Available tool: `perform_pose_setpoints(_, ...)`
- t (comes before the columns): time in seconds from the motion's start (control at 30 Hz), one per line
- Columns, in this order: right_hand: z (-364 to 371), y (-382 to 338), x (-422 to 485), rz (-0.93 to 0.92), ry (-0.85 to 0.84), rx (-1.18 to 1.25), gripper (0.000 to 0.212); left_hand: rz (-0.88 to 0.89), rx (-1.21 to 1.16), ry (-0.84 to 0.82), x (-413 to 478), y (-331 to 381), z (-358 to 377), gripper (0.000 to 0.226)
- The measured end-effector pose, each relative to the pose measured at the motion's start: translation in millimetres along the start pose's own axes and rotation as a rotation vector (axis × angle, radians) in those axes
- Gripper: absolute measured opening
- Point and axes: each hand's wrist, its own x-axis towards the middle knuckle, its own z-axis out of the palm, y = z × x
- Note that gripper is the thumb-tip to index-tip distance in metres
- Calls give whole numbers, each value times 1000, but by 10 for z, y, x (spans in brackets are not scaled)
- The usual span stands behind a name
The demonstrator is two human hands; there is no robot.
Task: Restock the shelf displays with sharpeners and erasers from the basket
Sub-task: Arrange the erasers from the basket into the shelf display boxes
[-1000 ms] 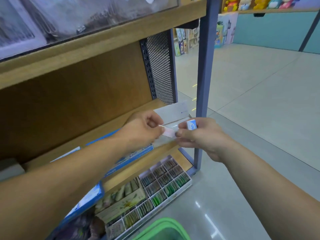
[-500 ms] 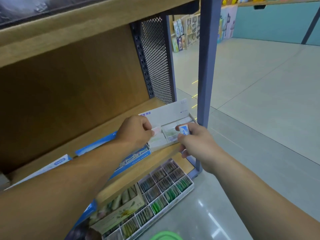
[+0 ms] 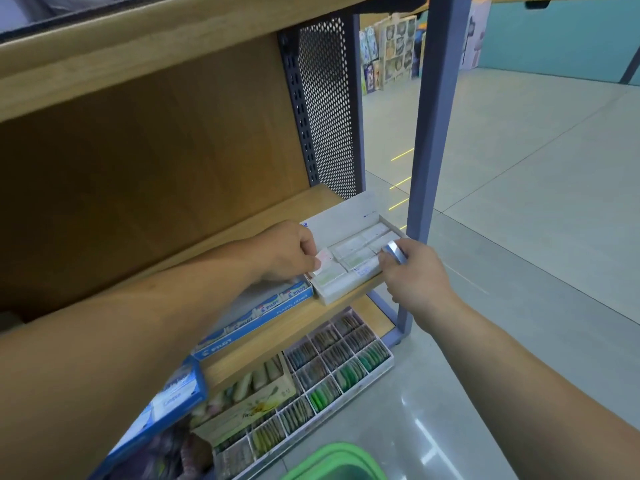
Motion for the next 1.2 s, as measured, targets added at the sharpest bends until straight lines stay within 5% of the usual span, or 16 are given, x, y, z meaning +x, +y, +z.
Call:
perform_pose_setpoints(0.17, 12, 16, 13, -6, -7, 16, 20, 88, -36, 184, -29, -42, 27, 8)
perform_pose_setpoints(0.83, -44, -17, -128, 5, -131, 74, 18, 34, 199, 118, -77, -53, 184, 39)
perform_pose_setpoints(1.07, -57, -85, -143, 3, -148, 123, 16, 118, 87, 210, -148, 21, 160, 9)
perform_pose_setpoints(1.2, -107, -183, -179, -18, -183, 238, 14, 160, -46, 135, -159, 82, 65, 45)
